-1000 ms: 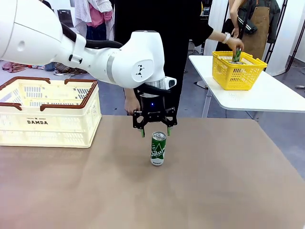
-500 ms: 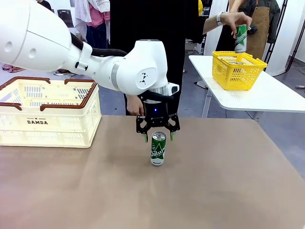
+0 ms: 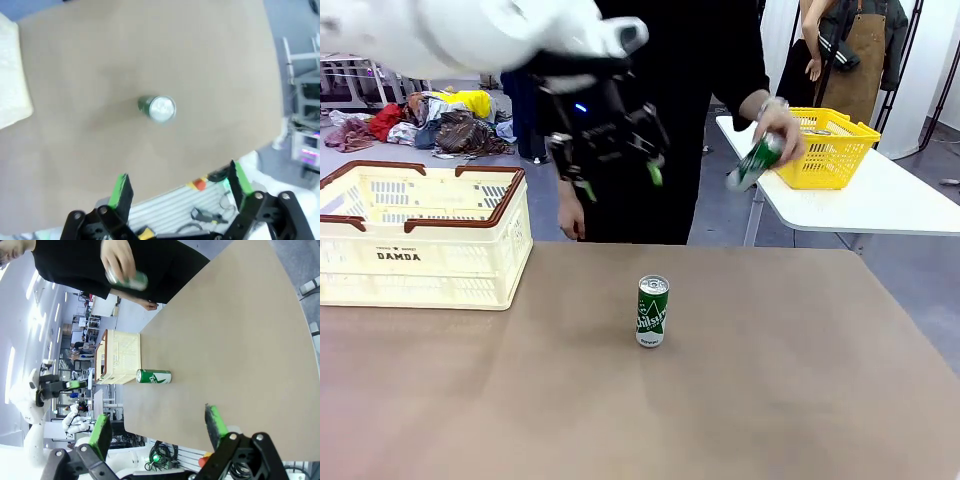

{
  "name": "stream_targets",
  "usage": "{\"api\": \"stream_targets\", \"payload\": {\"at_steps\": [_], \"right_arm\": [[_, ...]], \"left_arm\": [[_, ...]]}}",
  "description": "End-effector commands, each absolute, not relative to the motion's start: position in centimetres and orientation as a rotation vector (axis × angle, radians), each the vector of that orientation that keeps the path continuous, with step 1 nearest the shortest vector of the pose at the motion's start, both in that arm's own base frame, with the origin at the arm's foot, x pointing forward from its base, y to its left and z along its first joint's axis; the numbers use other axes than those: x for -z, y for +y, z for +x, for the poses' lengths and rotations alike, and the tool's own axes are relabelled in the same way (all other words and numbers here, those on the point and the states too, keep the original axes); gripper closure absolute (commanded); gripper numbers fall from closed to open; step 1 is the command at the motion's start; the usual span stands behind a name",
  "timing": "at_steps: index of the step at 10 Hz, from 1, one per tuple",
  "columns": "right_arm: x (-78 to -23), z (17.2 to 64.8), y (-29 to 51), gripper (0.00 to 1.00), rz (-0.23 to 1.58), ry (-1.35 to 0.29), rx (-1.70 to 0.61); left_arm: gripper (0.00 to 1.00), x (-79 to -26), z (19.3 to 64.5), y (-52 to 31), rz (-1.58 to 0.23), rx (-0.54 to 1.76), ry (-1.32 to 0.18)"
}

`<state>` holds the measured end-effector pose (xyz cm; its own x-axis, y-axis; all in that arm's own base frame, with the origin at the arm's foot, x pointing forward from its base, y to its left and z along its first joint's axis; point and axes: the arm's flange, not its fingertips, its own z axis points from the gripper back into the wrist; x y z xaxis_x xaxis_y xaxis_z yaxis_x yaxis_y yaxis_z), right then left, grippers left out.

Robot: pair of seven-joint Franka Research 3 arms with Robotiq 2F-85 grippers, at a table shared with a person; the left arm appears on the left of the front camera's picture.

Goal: Place the drinks into the Shopping basket.
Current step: Pick up one drink and place it into the Shopping basket.

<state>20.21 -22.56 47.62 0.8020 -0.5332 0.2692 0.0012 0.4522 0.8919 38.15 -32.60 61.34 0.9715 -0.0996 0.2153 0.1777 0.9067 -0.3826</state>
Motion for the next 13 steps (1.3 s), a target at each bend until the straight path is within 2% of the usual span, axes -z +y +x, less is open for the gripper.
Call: {"api": "stream_targets", "payload": {"at_steps": [1,2,4,7,10,13], "right_arm": [[-47.8,20.2,-22.7,0.0,1.071,-0.595,0.333],[-47.8,20.2,-22.7,0.0,1.071,-0.595,0.333],[-47.8,20.2,-22.7,0.0,1.071,-0.595,0.333],[-47.8,20.2,-22.7,0.0,1.071,-0.595,0.333],[-47.8,20.2,-22.7,0.0,1.071,-0.595,0.333],[-47.8,20.2,-22.7,0.0,1.071,-0.595,0.333]], "left_arm": [[0.0,-58.9,36.8,-23.1,-0.475,0.16,-0.091],[0.0,-58.1,35.5,-18.6,-0.511,0.075,-0.097],[0.0,-55.9,29.0,-10.2,-0.671,0.083,-0.176],[0.0,-51.5,20.3,-5.7,-0.815,0.007,-0.334],[0.0,-50.3,20.1,-6.6,-0.798,-0.009,-0.309],[0.0,-50.6,23.5,-7.9,-0.779,0.033,-0.222]]}}
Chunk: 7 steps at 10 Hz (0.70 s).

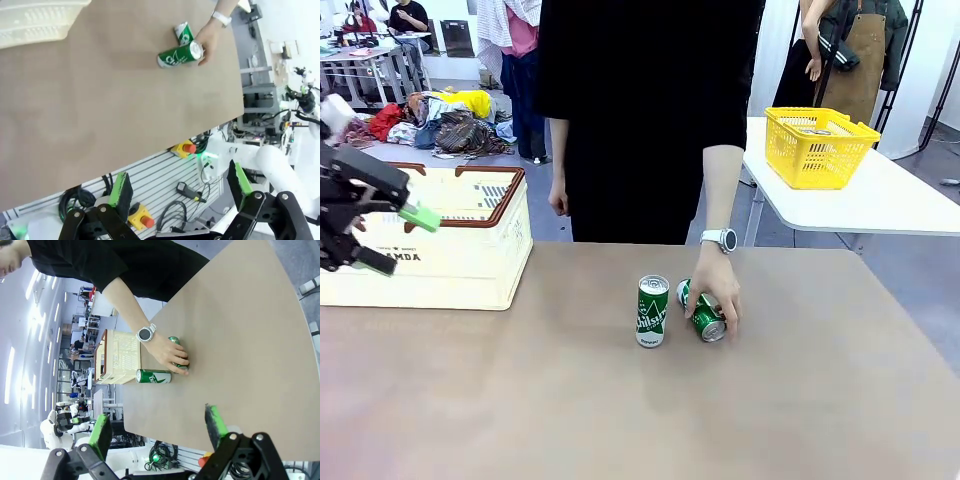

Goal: Place the drinks into the Shopping basket.
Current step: Pick up one drink and place it into the Shopping basket.

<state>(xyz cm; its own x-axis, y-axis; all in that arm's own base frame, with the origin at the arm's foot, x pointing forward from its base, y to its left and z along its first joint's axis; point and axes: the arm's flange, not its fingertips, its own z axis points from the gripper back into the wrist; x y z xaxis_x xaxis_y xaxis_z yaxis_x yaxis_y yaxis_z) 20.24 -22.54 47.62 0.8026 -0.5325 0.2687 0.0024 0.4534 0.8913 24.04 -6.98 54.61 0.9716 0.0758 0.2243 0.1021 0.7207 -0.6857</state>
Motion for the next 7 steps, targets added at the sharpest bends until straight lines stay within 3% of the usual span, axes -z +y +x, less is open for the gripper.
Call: {"api": "stream_targets", "payload": {"at_steps": [1,4,7], "right_arm": [[-47.8,20.2,-22.7,0.0,1.071,-0.595,0.333],[-47.8,20.2,-22.7,0.0,1.071,-0.595,0.333],[-47.8,20.2,-22.7,0.0,1.071,-0.595,0.333]], "left_arm": [[0.0,-50.5,25.8,-9.3,-0.763,0.035,-0.179],[0.0,-52.0,30.9,-13.7,-0.662,0.086,-0.07],[0.0,-50.9,26.7,-9.4,-0.719,-0.034,-0.116]]}}
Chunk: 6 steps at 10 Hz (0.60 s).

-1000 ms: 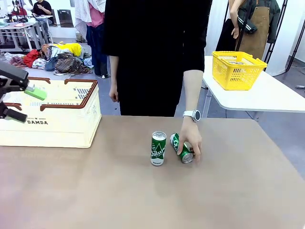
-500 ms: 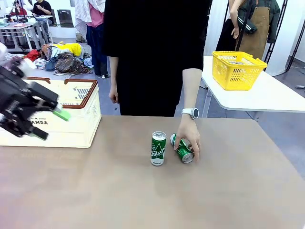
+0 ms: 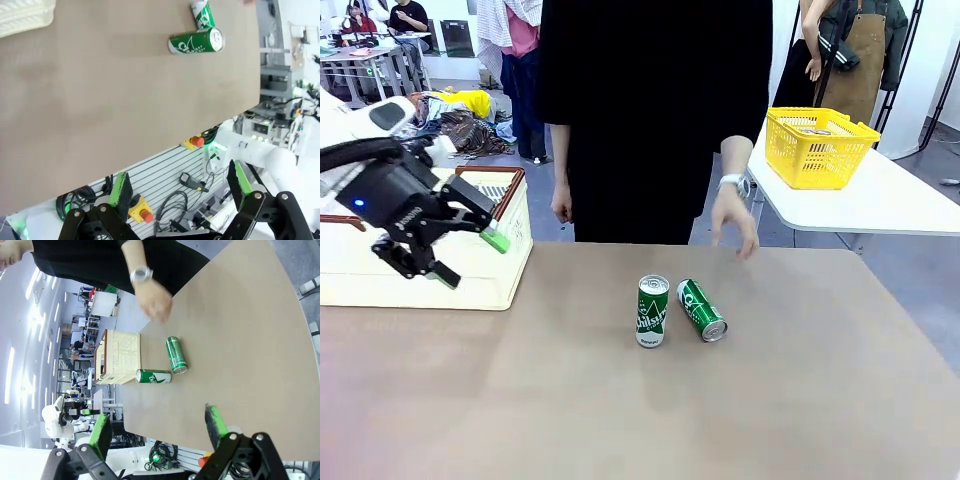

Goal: Place the drinks into the Shopping basket.
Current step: Pick up one drink and place it into the Shopping basket.

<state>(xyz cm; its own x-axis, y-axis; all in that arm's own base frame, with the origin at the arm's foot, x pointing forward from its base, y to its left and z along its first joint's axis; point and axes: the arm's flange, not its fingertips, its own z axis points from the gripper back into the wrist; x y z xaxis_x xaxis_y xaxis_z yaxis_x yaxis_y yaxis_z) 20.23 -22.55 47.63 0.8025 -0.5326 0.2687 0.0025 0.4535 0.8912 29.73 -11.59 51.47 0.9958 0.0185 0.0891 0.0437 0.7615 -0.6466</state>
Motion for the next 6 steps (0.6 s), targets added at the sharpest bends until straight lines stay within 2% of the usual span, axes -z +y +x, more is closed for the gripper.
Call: {"api": "stream_targets", "payload": {"at_steps": [1,3,6], "right_arm": [[-47.8,20.2,-22.7,0.0,1.071,-0.595,0.333],[-47.8,20.2,-22.7,0.0,1.071,-0.595,0.333],[-47.8,20.2,-22.7,0.0,1.071,-0.595,0.333]], "left_arm": [[0.0,-50.2,24.6,-8.2,-0.723,-0.091,-0.126],[0.0,-49.8,23.9,-8.7,-0.714,-0.095,-0.126],[0.0,-51.1,30.2,-16.3,-0.615,0.003,0.0]]}}
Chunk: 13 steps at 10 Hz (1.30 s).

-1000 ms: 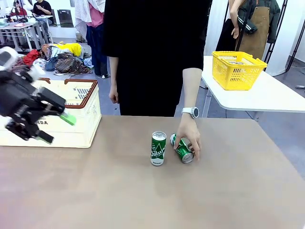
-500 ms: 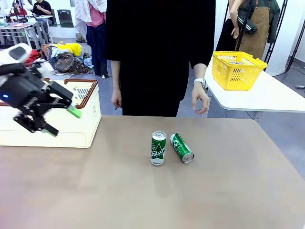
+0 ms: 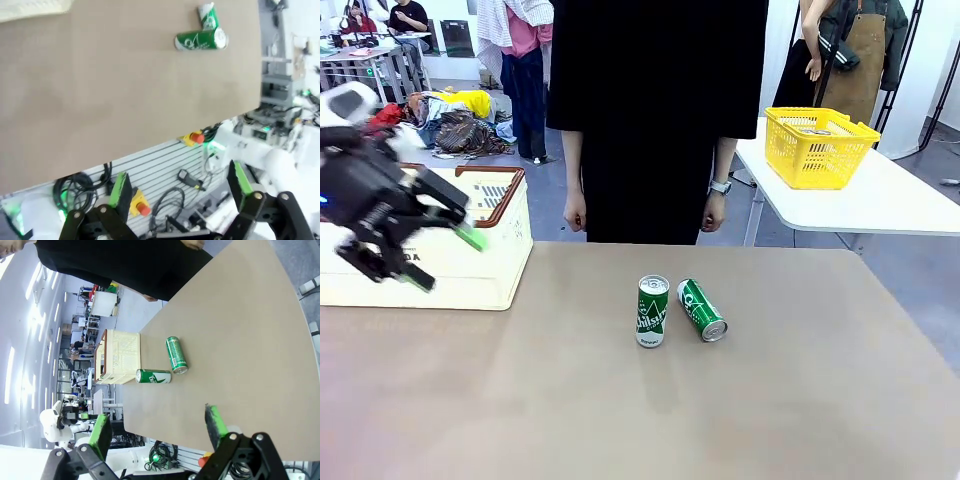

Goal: Place the drinks into the Shopping basket.
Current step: Pick up one drink and place it into the Shopping basket.

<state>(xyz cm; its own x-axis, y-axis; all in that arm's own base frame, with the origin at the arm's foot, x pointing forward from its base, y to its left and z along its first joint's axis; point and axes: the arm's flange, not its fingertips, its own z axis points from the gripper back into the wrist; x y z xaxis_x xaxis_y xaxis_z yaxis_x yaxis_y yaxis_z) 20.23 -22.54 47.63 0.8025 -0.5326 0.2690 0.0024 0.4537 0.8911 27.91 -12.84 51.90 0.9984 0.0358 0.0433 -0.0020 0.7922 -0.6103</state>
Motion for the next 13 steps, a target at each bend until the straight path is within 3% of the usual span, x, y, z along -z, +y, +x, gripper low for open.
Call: {"api": "stream_targets", "payload": {"at_steps": [1,6,8,13], "right_arm": [[-47.8,20.2,-22.7,0.0,1.071,-0.595,0.333],[-47.8,20.2,-22.7,0.0,1.071,-0.595,0.333],[-47.8,20.2,-22.7,0.0,1.071,-0.595,0.333],[-47.8,20.2,-22.7,0.0,1.071,-0.595,0.333]], "left_arm": [[0.0,-51.7,33.1,-20.4,-0.565,0.042,0.022],[0.0,-52.2,45.7,-39.3,-0.229,0.161,0.181],[0.0,-50.5,47.4,-43.7,-0.14,0.196,0.226],[0.0,-47.5,46.3,-45.9,-0.052,-0.041,0.164]]}}
